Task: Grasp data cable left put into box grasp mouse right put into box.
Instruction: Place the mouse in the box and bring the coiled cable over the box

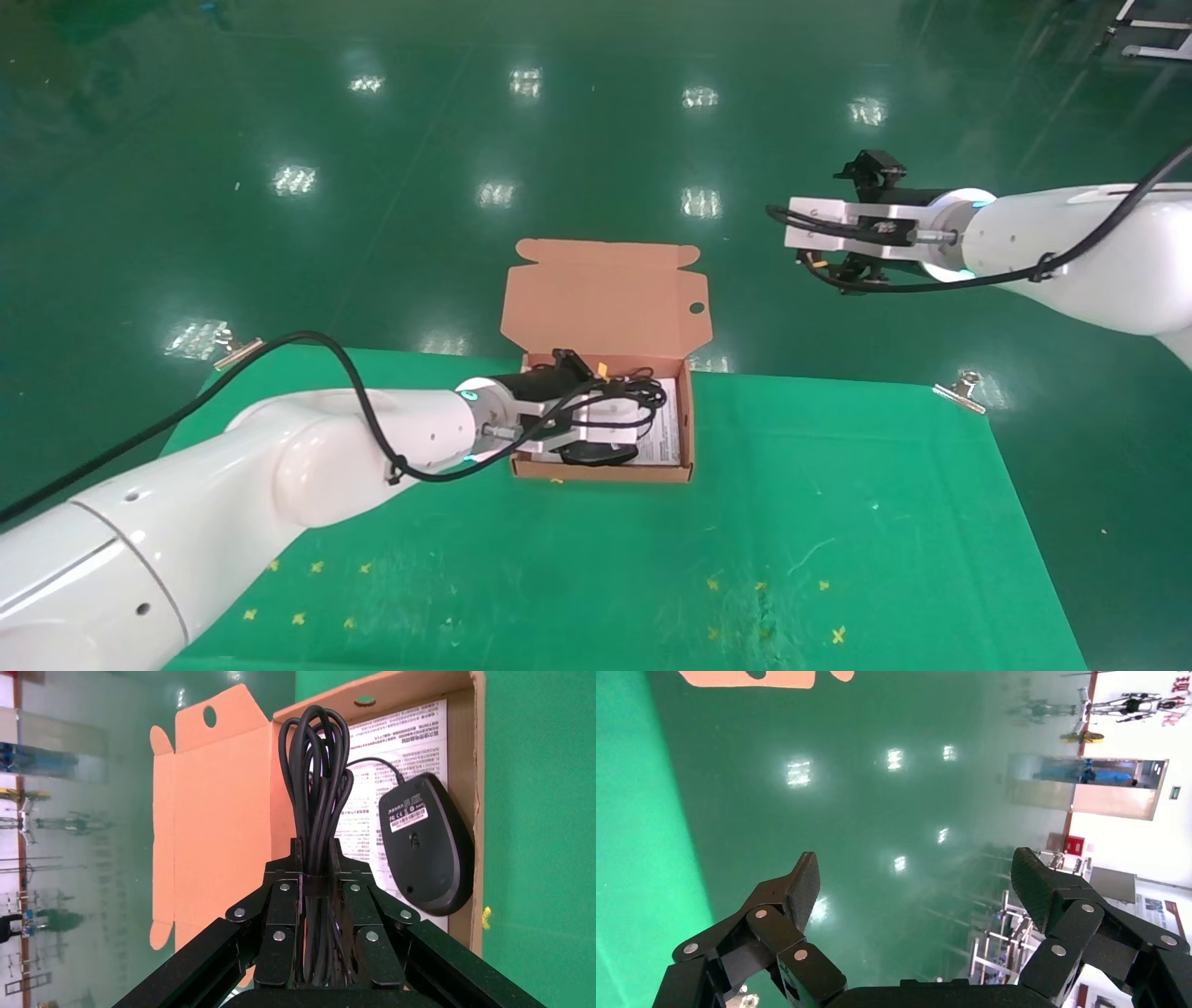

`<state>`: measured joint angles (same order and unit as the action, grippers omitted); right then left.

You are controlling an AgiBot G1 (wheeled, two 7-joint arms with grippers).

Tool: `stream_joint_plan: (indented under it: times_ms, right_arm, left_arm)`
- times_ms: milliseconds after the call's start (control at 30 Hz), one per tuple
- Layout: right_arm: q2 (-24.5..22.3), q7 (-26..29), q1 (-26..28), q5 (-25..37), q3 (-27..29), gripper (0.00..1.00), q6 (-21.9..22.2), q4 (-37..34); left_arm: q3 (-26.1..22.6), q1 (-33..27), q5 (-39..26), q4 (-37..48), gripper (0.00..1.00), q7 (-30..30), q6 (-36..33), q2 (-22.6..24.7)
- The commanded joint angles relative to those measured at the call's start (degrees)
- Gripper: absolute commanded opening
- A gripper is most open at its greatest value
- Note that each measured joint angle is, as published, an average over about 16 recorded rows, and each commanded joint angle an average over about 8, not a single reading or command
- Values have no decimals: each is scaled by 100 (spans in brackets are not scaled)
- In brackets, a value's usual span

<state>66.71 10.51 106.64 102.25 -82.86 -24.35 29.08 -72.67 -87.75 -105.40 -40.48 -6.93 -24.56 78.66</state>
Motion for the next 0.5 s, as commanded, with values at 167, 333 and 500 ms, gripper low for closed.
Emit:
stream_joint_plan:
  times_ms: [167, 333, 500]
  right_arm:
    - [-133, 276, 69, 208, -85, 100, -114, 208]
    - [-162, 391, 104, 316, -131, 100, -181, 272]
    - [-165, 396, 113, 329, -139, 100, -195, 278]
  left_arm:
    - [-314, -30, 390, -31, 38, 29, 226, 6]
    - [-442, -59, 578, -40, 100, 65, 285, 9]
    - [-454, -72, 594, -35, 100, 68, 291, 7]
